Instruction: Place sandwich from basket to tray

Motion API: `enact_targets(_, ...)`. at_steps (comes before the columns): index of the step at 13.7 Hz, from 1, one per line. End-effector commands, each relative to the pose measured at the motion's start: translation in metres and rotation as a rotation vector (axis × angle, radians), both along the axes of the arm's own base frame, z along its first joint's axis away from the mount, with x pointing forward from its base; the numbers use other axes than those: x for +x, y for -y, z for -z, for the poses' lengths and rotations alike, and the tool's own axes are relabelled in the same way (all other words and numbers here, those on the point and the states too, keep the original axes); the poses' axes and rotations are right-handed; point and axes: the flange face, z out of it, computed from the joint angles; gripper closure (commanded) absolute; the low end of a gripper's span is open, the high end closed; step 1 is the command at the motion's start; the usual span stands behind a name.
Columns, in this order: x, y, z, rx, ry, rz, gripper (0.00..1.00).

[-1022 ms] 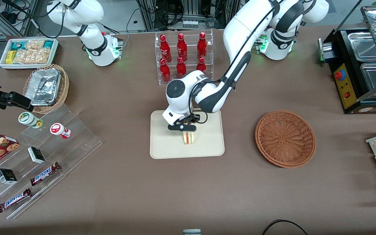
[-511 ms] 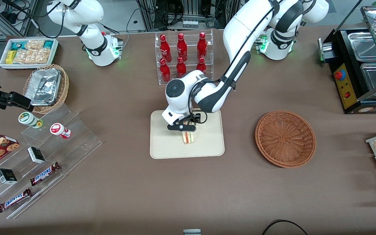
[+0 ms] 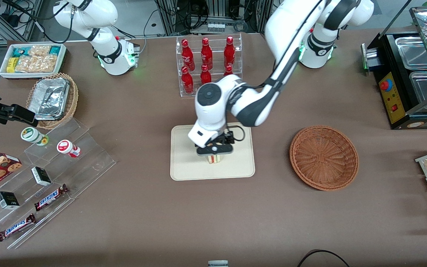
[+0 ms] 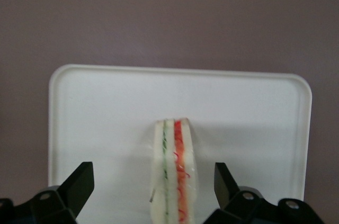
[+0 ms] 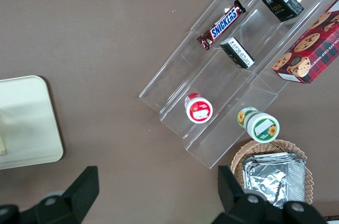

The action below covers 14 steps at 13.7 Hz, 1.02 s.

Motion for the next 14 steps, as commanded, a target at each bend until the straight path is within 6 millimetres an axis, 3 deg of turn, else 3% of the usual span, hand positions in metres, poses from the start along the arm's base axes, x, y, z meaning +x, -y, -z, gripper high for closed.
enact_targets(1, 0.015, -0.037, -0.046, -0.005, -0.001, -0.071, 0.0)
enact_targets(4, 0.033, -0.089, -0.1, -0.043, -0.053, -0.128, 0.0)
enact_targets(6, 0.042, -0.136, -0.132, -0.047, -0.1, -0.106, 0.0)
enact_targets(8, 0.043, -0.187, -0.168, -0.044, -0.149, -0.065, 0.0)
enact_targets(11, 0.036, -0.246, -0.214, -0.022, -0.182, -0.01, 0.0)
enact_targets(14, 0.024, -0.309, -0.248, -0.005, -0.21, 0.048, 0.0)
